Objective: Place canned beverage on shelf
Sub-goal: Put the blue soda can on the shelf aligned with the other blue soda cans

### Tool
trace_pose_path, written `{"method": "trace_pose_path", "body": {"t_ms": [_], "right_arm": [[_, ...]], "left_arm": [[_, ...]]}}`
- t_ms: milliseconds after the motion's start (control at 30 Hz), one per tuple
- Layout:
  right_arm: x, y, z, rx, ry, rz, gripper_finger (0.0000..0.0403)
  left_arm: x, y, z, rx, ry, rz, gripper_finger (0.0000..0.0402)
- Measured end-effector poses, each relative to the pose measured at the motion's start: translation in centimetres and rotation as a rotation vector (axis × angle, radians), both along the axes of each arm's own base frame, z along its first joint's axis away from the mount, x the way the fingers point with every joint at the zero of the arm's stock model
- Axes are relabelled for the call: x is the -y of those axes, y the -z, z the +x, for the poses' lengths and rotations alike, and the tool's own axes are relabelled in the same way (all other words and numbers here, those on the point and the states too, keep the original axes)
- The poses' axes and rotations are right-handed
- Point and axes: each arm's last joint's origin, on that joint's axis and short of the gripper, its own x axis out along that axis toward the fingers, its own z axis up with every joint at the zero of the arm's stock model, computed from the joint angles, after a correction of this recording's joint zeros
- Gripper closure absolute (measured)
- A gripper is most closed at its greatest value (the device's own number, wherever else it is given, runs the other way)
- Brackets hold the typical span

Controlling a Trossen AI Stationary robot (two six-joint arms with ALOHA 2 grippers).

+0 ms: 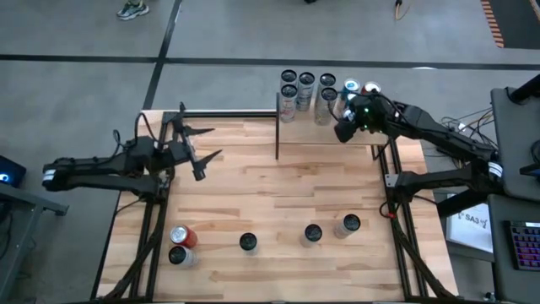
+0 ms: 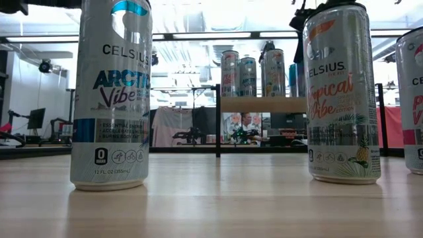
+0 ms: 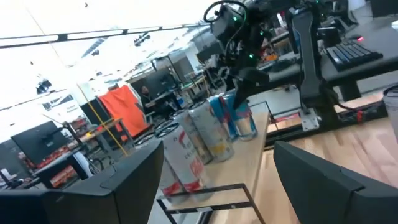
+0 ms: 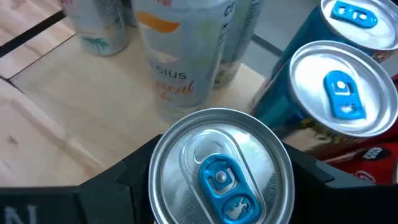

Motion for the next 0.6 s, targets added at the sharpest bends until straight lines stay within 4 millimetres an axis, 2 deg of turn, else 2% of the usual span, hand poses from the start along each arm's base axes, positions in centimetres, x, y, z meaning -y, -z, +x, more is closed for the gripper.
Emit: {"method": "trace_pose_path", "body": {"t_ms": [267,433,600], "right_arm": [[0.9,0.3,0.4,0.007,0.026,-0.004,0.0181],[0.9,0.2,0.4,0.007,0.027,-0.003,0.0181],[0.9,0.3,0.4,0.006,0.028,-0.001,0.0181]], "left_arm": [[0.0,-1.0,-1.7,0.098,-0.032,-0.021,0.0113],[-0.2,-0.9,-2.8,0.129,-0.137,-0.040,0.0113],[-0.1,-0.9,-3.4,0.148,-0.143,-0.041,0.0113]]}}
